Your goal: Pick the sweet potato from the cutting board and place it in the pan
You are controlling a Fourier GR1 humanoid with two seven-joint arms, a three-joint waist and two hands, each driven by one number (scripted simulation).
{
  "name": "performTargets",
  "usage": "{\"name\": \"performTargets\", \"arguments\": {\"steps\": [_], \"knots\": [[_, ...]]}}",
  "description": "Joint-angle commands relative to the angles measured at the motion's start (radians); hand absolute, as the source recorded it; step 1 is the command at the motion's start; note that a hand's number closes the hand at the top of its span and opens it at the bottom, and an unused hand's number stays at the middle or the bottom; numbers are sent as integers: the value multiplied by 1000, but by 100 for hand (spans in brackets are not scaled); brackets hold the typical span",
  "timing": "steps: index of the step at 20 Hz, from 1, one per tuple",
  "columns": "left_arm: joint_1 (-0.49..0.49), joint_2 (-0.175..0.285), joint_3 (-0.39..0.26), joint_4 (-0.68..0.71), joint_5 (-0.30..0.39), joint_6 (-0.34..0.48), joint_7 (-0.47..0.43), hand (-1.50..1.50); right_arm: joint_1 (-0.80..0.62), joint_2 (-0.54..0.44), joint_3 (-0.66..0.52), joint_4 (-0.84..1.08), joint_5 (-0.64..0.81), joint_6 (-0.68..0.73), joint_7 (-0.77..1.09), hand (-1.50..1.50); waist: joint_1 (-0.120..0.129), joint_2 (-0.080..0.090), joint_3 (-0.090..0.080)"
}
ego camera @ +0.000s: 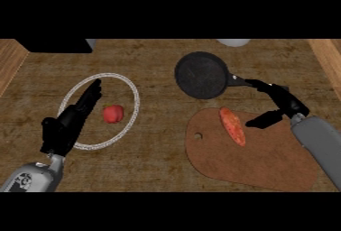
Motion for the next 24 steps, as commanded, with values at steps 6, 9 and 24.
{"name": "performTargets", "arguments": {"steps": [6,9,24], "knots": [[-32,-22,-6,23,-18,-16,9,0,-274,-12,164,42,114,406,302,-150,8,-6,-2],[-30,-39,-10,40,-21,-15,10,0,-328,51,191,97,96,560,372,-150,13,-1,-2],[-22,-52,74,-11,-57,-60,86,0,-354,205,115,112,197,745,581,-150,-16,-8,1]]}}
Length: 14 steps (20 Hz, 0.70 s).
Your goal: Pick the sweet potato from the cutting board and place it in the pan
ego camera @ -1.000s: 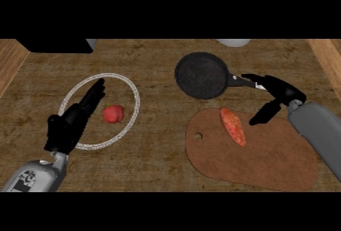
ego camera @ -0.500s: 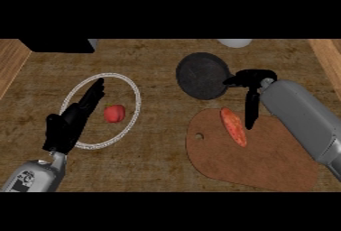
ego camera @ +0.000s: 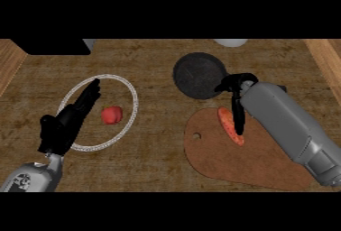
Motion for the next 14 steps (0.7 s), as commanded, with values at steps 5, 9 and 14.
{"name": "performTargets", "arguments": {"steps": [5,9,14], "knots": [[-26,-22,50,8,-27,-38,52,0,59,10,-40,-70,108,44,65,-150,-7,-1,0],[33,-51,53,-54,-46,-41,29,0,119,37,-58,-107,164,24,60,-150,-4,-2,0],[-1,-81,67,28,-89,-68,10,0,166,50,-101,-104,242,-11,41,-150,-6,0,0]]}}
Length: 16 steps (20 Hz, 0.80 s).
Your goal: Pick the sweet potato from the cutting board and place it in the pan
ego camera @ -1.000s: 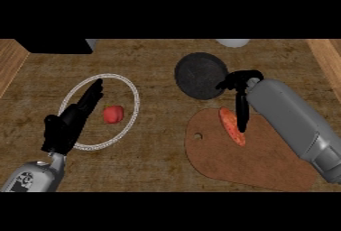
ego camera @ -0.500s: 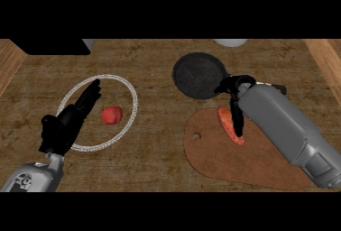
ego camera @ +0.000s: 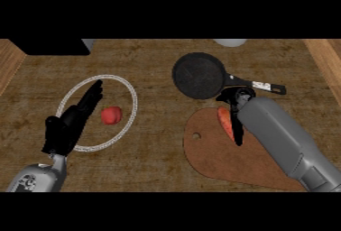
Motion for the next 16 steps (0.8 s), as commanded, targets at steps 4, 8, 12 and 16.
{"name": "performTargets", "arguments": {"steps": [4,8,12,16], "knots": [[7,-30,35,-10,-33,-36,2,0,25,-5,-65,-12,101,41,-53,-150,0,0,0],[-17,-38,59,21,-23,-61,16,0,73,26,-50,34,146,32,-118,-150,1,2,0],[12,-36,64,-1,-37,-74,-5,0,91,41,-7,25,199,29,-229,150,3,3,0],[-26,-76,59,-9,-68,-42,32,0,87,47,-20,79,244,19,-270,150,2,3,0]]}}
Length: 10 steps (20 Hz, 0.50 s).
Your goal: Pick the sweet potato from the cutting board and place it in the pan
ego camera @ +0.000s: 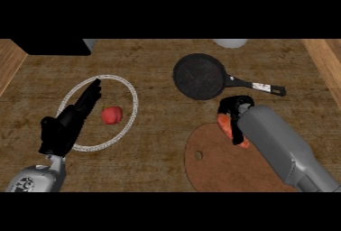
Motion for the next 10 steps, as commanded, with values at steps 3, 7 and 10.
{"name": "performTargets", "arguments": {"steps": [3,7,10], "knots": [[18,-4,31,-27,9,-28,23,0,53,60,-5,-11,44,22,-6,150,-1,8,6],[-35,-2,56,-17,12,-61,59,0,28,28,-71,-50,77,-13,-34,150,-3,8,6],[-6,-35,16,42,-41,-17,-15,0,27,228,-77,-157,91,-226,144,150,-14,1,6]]}}
